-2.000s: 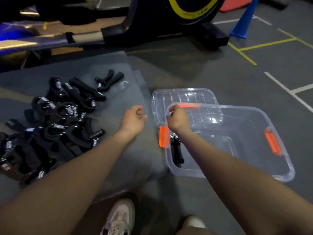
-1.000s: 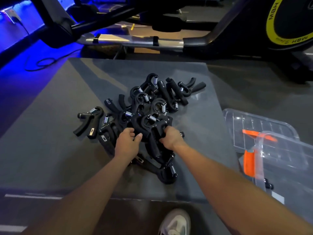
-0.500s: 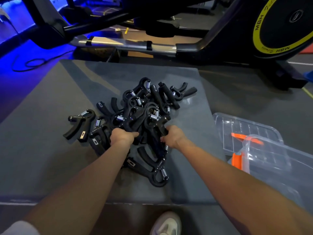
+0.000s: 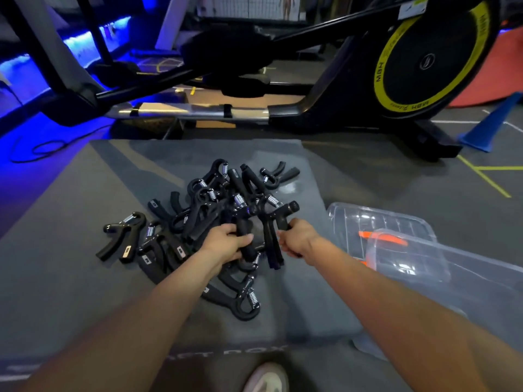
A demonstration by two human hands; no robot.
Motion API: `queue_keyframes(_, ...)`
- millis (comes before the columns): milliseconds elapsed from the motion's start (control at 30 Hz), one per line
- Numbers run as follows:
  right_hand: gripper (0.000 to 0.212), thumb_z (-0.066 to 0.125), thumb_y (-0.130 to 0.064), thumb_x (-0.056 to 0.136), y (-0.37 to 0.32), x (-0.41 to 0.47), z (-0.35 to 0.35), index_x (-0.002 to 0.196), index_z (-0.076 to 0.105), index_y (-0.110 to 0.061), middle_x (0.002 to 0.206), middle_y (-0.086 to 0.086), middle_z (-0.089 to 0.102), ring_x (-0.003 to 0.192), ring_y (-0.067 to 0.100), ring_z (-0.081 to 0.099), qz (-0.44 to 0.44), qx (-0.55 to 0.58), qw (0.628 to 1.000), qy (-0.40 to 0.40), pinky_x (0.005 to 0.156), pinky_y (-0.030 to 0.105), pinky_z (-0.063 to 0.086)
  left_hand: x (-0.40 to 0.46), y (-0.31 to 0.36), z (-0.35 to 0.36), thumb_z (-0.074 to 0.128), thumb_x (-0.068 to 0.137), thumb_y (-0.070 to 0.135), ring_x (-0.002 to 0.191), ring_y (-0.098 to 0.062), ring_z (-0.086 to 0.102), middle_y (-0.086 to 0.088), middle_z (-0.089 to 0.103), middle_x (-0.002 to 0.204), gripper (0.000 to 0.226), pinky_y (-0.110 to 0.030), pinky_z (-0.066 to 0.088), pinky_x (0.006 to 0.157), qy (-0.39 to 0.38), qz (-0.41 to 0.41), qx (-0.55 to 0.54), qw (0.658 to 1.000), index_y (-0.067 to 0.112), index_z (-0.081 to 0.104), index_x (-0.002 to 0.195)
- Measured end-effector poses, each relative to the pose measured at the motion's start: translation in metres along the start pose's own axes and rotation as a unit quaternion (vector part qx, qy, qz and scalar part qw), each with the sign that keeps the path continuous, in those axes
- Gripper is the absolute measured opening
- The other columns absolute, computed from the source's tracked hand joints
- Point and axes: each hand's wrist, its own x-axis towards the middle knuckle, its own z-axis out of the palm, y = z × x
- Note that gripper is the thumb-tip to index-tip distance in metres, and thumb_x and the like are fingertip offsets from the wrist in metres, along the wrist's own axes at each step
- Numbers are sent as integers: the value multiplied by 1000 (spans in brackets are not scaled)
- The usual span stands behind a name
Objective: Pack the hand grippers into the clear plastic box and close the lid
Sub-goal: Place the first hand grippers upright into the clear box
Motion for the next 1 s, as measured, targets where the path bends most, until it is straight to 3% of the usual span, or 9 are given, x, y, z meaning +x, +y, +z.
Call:
queue_keyframes(100, 26, 43, -6, 97, 9, -12, -17, 72, 40, -15, 64, 4, 48, 54, 15, 44, 37, 85, 996, -8, 53, 26, 38, -5, 5, 32, 55, 89, -1, 74, -13, 60, -3, 62, 81, 25, -24, 55, 69, -43, 17, -1, 999, 3, 56, 114)
queue_keyframes(300, 20, 42, -4, 96, 28, -17, -51, 77, 39, -11, 64, 6, 45, 52, 15, 40, 47, 98, 994, 24, 50, 25, 35, -5, 1, 74, 50, 91, -3, 97, -25, 56, -6, 59, 91, 33, -44, 48, 97, -63, 49, 92, 993, -2, 48, 123)
queue_keyframes(400, 29, 39, 0, 95, 37, -11, -62, 68, 39, -11, 62, 7, 44, 50, 16, 39, 64, 92, 993, 43, 49, 25, 34, 1, -6, 86, 52, 90, -3, 99, -26, 57, -14, 57, 105, 34, -39, 53, 83, -74, 46, 99, 991, 0, 48, 124)
queue_keyframes(467, 30, 37, 3, 93, 45, -5, -63, 67, 39, -11, 61, 7, 43, 50, 16, 39, 77, 91, 992, 44, 49, 25, 33, 4, -12, 95, 52, 90, -3, 95, -24, 56, -11, 57, 96, 32, -33, 52, 75, -81, 40, 75, 993, 0, 49, 121)
queue_keyframes(567, 25, 39, 1, 93, 56, 2, -56, 71, 43, -10, 65, 9, 47, 55, 18, 44, 79, 91, 992, 26, 50, 25, 35, 7, -20, 111, 50, 90, -7, 85, -22, 58, -3, 58, 82, 27, -33, 51, 78, -100, 23, 44, 994, 3, 53, 115)
queue_keyframes(667, 7, 43, -4, 95, 66, 15, -45, 100, 46, -9, 92, 15, 52, 83, 24, 53, 63, 106, 992, 22, 61, 31, 44, 14, -30, 125, 47, 91, -9, 79, -17, 58, -1, 60, 81, 30, -36, 50, 83, -113, 14, 29, 993, 4, 53, 116)
queue_keyframes(833, 8, 46, -8, 96, 86, 31, -43, 100, 44, -14, 105, 20, 57, 94, 25, 54, 46, 155, 987, -6, 89, 44, 49, 28, -39, 130, 43, 94, -4, 98, -22, 55, -5, 60, 89, 29, -27, 48, 84, -114, 5, 29, 993, 4, 55, 119)
queue_keyframes(933, 15, 52, -7, 94, 91, 32, -45, 88, 43, -17, 88, 14, 56, 77, 25, 56, 41, 226, 973, -30, 72, 40, 49, 34, -41, 130, 41, 95, -1, 96, -20, 51, -13, 58, 98, 26, -20, 45, 78, -106, 18, 92, 990, -2, 58, 115)
queue_keyframes(1000, 20, 54, -5, 93, 90, 31, -47, 83, 42, -17, 77, 10, 53, 66, 22, 54, 40, 263, 963, -49, 62, 35, 46, 35, -42, 130, 41, 95, -1, 84, -18, 51, -12, 57, 91, 25, -15, 43, 69, -99, 33, 120, 987, -6, 59, 111)
